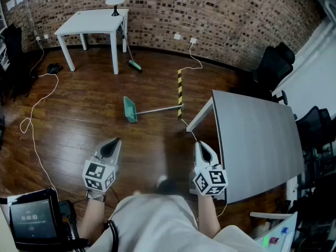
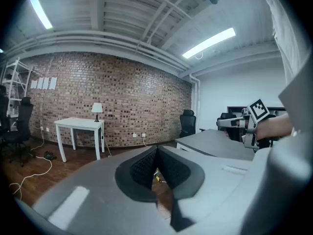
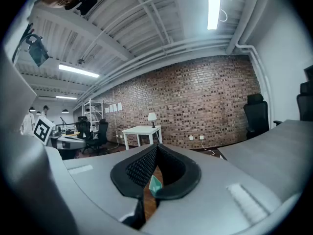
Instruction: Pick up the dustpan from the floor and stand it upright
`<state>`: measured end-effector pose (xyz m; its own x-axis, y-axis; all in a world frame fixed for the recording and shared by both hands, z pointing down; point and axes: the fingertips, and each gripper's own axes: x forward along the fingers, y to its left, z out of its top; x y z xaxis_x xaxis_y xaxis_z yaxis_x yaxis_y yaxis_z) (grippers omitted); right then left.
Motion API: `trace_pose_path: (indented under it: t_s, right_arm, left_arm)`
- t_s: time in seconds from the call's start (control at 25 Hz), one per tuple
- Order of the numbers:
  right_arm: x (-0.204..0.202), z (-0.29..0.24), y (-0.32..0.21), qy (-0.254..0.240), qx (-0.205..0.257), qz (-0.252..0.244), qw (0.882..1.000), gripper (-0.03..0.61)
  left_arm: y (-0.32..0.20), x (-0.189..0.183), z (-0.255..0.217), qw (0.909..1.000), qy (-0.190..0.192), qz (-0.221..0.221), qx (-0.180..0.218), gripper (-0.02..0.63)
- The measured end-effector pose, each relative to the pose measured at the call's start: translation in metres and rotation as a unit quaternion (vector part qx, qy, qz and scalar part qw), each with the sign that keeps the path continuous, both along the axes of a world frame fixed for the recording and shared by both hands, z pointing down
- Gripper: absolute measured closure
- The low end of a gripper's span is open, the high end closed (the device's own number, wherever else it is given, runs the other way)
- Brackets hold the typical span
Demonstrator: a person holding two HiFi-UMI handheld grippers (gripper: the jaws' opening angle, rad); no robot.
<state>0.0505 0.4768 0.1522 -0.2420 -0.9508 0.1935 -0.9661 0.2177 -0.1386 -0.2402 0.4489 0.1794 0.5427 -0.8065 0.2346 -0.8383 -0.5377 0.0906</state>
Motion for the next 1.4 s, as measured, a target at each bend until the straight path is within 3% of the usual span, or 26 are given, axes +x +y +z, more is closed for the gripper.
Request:
trace_pose_path:
  t_s: [0.2, 0.4, 0.56, 0.8, 1.04, 1.4]
  right_arm:
    - [-0.003, 0.003, -0.042, -0.001, 0.008, -0.004, 1.0, 0.566]
    - [0.012, 0.017, -0.102, 0.004, 0.012, -0.014, 1.0, 0.566]
    - [0.029, 0.026, -0.178, 0.025, 0.018, -0.03, 0.999, 0.566]
    - [0.073, 0.026, -0.314, 0.014, 0.014, -0.052, 0.998, 0.566]
    - [0.097, 0.008, -0.416, 0.054, 0.04, -0.087, 0.994, 0.566]
    - [0.084, 0.003, -0.465, 0.078, 0.046, -0.091, 0.992, 0.566]
  left_arm:
    - [-0.039, -0.004, 0.003, 1.0, 0.002, -0.009, 0.002, 0.612]
    - [-0.095, 0.019, 0.016, 0.9998, -0.019, -0.005, 0.002, 0.612]
    - [-0.171, 0.048, 0.023, 0.9986, -0.05, -0.005, 0.016, 0.614]
    - [-0.308, 0.099, 0.015, 0.9977, -0.06, -0.021, 0.02, 0.613]
    - [-0.397, 0.145, -0.019, 0.9931, -0.08, -0.037, 0.077, 0.612]
    - [-0.446, 0.147, -0.004, 0.994, -0.094, -0.027, 0.048, 0.612]
